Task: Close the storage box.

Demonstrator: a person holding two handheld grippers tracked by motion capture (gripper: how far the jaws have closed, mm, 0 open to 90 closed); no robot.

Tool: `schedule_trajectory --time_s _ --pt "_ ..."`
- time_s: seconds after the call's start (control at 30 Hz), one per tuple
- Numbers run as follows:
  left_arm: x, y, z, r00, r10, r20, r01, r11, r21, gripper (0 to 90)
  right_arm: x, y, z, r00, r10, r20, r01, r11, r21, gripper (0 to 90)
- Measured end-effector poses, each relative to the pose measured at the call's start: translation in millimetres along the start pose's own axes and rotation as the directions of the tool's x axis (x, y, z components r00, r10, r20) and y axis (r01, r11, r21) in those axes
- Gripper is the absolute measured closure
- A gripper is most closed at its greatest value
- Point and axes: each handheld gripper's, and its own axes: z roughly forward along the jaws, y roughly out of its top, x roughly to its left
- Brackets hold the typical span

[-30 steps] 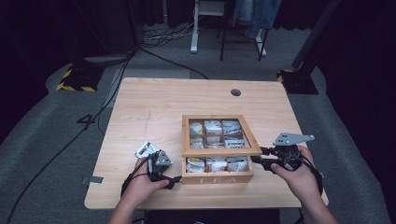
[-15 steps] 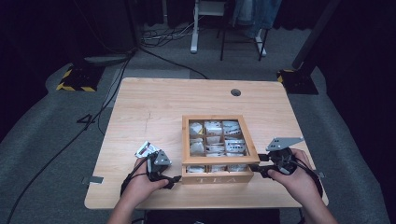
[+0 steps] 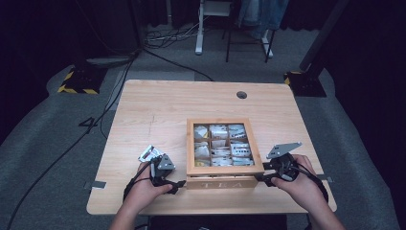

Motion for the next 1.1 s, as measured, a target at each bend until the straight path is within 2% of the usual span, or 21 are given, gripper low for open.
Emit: schedule_trajectory --time_s 0.5,0.7,0.83,0.93,1.1 --pt "0.3 -0.6 -0.1 1.0000 0.008 0.000 -0.008 1.0000 -0.003 25.6 0.7 -1.3 9.3 0.9998 -0.017 -0.008 0.018 0.998 0.068 48.5" --pt "0.7 -0.8 -0.1 1.0000 0.006 0.005 -0.006 1.0000 -0.005 25.6 3.1 -1.4 12.7 0.9990 -0.043 0.011 0.041 0.995 0.094 45.2" --pt "0.8 -0.8 -0.1 1.0000 0.003 0.004 -0.003 1.0000 -0.006 25.7 4.9 -0.8 8.4 0.9985 -0.050 0.022 0.049 0.997 0.059 42.6" --pt "-0.3 -0.8 -1.5 1.0000 -0.002 -0.005 0.002 1.0000 0.007 25.8 4.2 -0.1 4.2 0.9985 -0.055 0.010 0.054 0.998 0.032 39.2" --pt "-1.7 -1.1 -8.0 0.9999 -0.008 -0.015 0.008 0.9999 0.011 28.7 -3.0 2.3 1.7 0.9992 -0.039 0.005 0.039 0.997 -0.060 31.4"
